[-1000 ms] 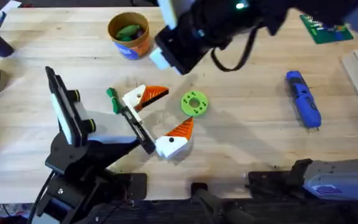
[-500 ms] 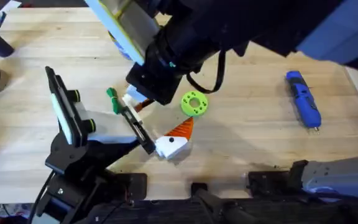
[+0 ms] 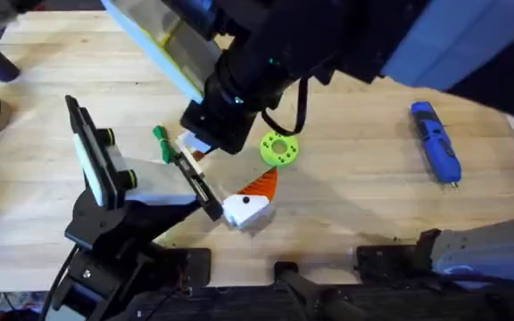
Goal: Pick up the gripper from the table and insert it into the empty holder that is missing its gripper. Then pick up a screw, insert it into the mounting hole, and use the screwdriver to tighten it. Finally, clean up the table by picking up the vegetable and placing it into the bucket.
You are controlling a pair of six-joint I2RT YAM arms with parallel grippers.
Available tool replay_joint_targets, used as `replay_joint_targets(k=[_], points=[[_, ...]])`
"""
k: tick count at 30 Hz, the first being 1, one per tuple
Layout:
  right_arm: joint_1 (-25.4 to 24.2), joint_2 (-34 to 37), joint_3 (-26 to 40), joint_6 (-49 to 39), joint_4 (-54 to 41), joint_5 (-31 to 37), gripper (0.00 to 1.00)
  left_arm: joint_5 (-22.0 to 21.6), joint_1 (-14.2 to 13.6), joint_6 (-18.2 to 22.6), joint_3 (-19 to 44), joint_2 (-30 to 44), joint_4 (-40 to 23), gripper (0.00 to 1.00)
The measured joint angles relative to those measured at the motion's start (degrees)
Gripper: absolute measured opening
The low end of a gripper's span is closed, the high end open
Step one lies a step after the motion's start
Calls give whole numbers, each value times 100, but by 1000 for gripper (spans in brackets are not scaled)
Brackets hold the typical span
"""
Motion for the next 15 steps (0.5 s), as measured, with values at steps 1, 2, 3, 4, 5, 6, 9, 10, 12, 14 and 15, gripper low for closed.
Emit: replay_joint_targets(k=[1,2,3,4,5,6,9,10,12,14,15], points=[[0,0,0,-6,-1,4,7,1,0,1,-1,0,0,986],[0,1,0,-17,-2,12,7,2,0,2,-1,0,0,986],[0,2,0,-32,-2,19,7,1,0,2,-1,0,0,986],[0,1,0,-40,-2,31,7,1,0,2,0,0,0,986],[0,0,0,-42,-2,53,7,2,0,2,1,0,0,986],[0,1,0,-42,-2,85,7,2,0,2,0,0,0,986],[0,2,0,-45,10,201,7,2,0,2,-1,0,0,986],[0,2,0,-45,19,232,7,2,0,2,-1,0,0,986],[0,1,0,-53,24,271,7,2,0,2,1,0,0,986],[0,1,0,-62,24,289,7,2,0,2,0,1,0,986],[0,1,0,-63,24,295,7,1,0,2,1,1,0,986]])
